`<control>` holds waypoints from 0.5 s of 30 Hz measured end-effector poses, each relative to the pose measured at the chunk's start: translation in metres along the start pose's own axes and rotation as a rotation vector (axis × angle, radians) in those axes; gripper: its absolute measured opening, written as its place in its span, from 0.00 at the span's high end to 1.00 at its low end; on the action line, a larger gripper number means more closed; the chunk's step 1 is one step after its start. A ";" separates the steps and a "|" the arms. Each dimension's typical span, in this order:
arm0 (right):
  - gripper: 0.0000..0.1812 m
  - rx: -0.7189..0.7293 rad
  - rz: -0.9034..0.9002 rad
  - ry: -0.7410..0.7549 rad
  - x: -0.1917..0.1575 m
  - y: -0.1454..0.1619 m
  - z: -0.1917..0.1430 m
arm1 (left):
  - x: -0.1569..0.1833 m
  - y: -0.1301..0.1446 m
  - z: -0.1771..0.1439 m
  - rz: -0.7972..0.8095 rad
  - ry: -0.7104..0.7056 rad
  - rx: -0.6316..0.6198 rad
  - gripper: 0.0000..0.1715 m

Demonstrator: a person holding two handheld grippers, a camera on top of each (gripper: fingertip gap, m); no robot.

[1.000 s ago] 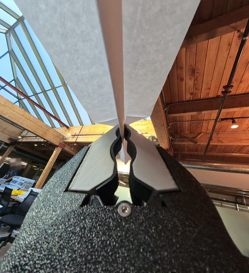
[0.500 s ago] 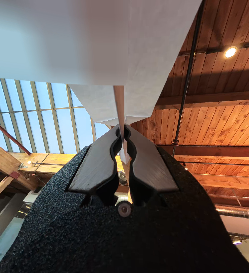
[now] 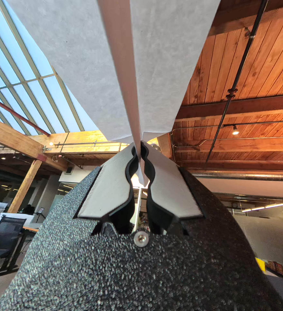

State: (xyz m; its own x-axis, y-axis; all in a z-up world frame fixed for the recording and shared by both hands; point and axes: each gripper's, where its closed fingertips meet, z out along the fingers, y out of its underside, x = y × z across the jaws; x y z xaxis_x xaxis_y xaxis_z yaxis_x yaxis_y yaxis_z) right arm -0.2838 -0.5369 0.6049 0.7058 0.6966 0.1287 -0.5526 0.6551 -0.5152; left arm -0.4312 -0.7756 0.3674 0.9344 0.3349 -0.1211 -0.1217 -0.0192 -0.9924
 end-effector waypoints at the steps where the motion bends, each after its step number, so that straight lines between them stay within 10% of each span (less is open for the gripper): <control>1: 1.00 -0.005 0.003 -0.002 -0.006 0.006 0.003 | -0.007 0.001 -0.004 0.004 -0.016 -0.002 0.76; 10: 1.00 0.015 0.043 -0.014 -0.024 0.001 0.014 | -0.052 0.000 -0.020 -0.014 -0.104 0.011 0.75; 15: 1.00 0.051 0.024 -0.071 -0.011 -0.058 0.004 | -0.061 -0.002 -0.013 0.005 -0.116 0.000 0.75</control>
State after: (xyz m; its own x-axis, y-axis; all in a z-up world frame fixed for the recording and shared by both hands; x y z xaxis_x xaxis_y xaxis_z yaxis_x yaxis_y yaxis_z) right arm -0.2608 -0.5815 0.6369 0.6600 0.7299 0.1778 -0.5921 0.6510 -0.4749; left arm -0.4837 -0.8084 0.3764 0.8886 0.4420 -0.1223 -0.1262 -0.0207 -0.9918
